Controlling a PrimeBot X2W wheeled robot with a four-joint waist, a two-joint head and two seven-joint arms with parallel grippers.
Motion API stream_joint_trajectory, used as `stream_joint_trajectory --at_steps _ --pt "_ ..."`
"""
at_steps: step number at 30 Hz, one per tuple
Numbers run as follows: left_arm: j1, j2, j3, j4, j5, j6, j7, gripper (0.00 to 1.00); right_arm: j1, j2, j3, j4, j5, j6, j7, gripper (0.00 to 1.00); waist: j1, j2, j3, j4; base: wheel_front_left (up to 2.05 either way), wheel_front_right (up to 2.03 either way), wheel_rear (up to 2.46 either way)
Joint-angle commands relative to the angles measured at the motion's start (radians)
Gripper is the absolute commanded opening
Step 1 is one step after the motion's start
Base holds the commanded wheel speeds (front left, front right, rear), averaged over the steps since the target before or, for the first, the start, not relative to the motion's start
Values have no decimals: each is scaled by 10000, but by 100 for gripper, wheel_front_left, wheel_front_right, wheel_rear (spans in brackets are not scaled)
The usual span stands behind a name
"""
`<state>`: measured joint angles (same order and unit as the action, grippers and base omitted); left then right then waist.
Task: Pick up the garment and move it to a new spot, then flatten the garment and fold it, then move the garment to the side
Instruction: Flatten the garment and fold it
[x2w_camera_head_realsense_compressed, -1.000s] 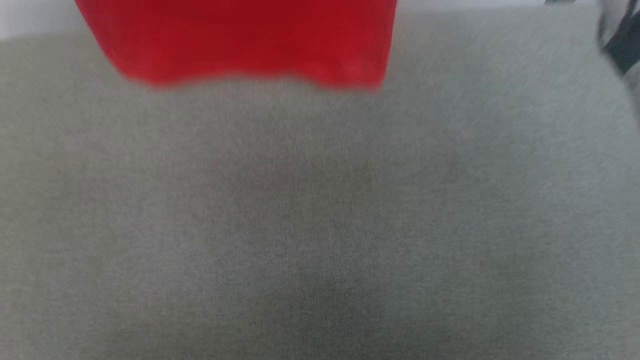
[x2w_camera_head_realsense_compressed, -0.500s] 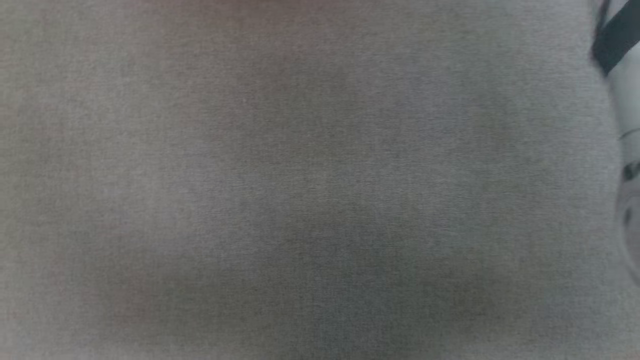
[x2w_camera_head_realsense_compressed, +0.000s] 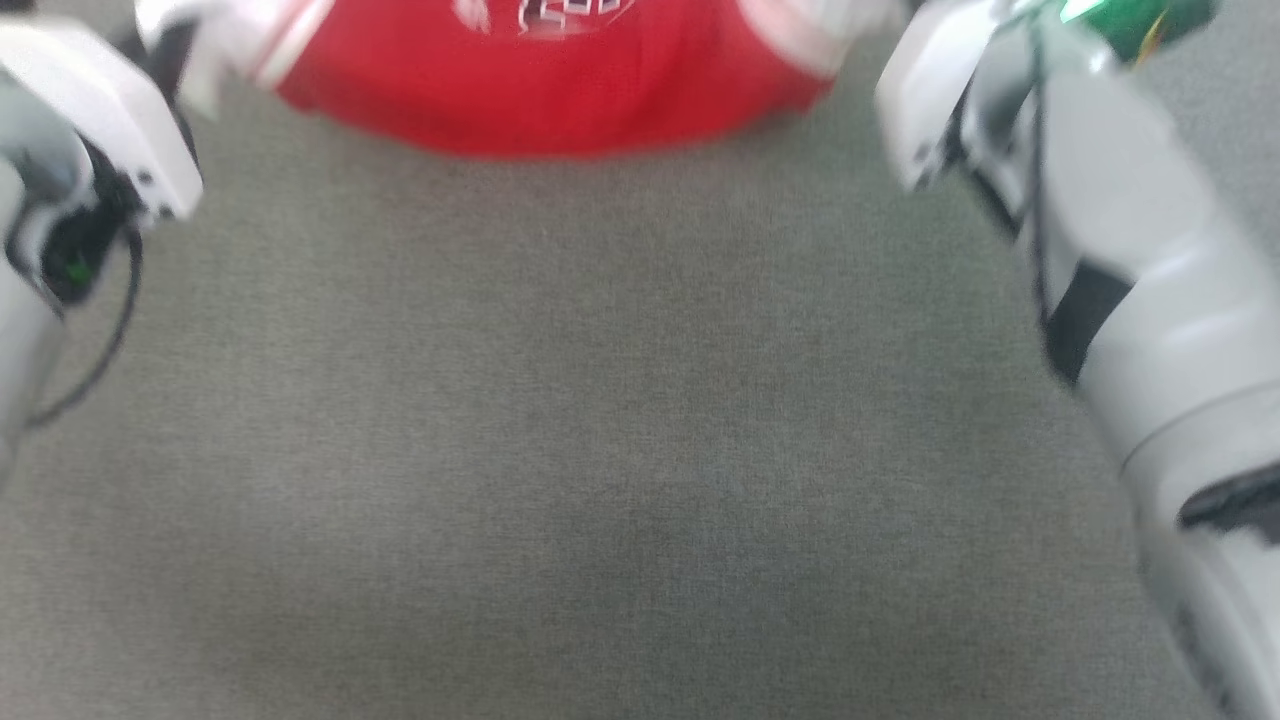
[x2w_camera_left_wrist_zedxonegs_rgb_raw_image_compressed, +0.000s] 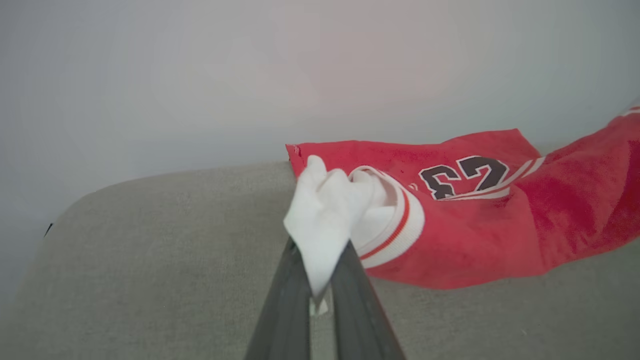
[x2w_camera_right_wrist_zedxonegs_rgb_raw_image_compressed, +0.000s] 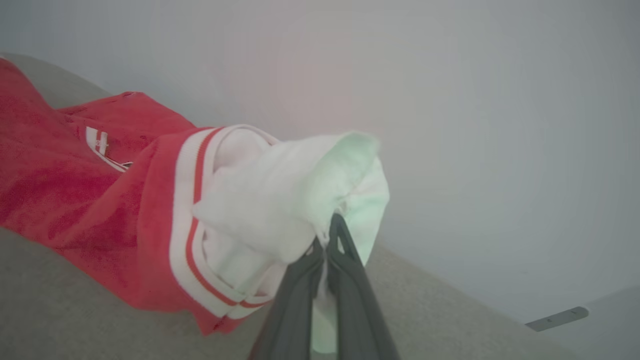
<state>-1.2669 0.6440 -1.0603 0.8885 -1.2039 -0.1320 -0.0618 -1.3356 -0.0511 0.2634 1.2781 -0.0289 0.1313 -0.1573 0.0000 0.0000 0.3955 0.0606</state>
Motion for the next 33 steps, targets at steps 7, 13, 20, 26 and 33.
stream_joint_trajectory --at_steps 7,13,20,26,33 --pt "1741 830 -848 -1430 -928 28 1121 0 2204 -35 2286 -816 2431 -11 636 0 0 0 -983 72 0 0 0" --pt "2953 1491 -1248 -2217 -1440 28 1248 0 3970 -1223 3999 -2879 4403 -11 1380 0 0 0 -1413 15 0 0 0" --pt "4139 1942 -1471 -2559 -1661 28 915 0 5503 -3042 5086 -5405 6051 -11 2241 0 0 0 -1684 -95 0 0 0" --pt "5082 2180 -1621 -2681 -1633 247 547 0 6811 -4473 5275 -7371 7072 -13 3140 0 0 0 -1833 -131 0 0 0" --pt "6077 2450 -1671 -3079 -1989 655 353 0 8530 -5310 4876 -9080 7960 -13 4530 0 0 0 -2000 -129 0 0 0"
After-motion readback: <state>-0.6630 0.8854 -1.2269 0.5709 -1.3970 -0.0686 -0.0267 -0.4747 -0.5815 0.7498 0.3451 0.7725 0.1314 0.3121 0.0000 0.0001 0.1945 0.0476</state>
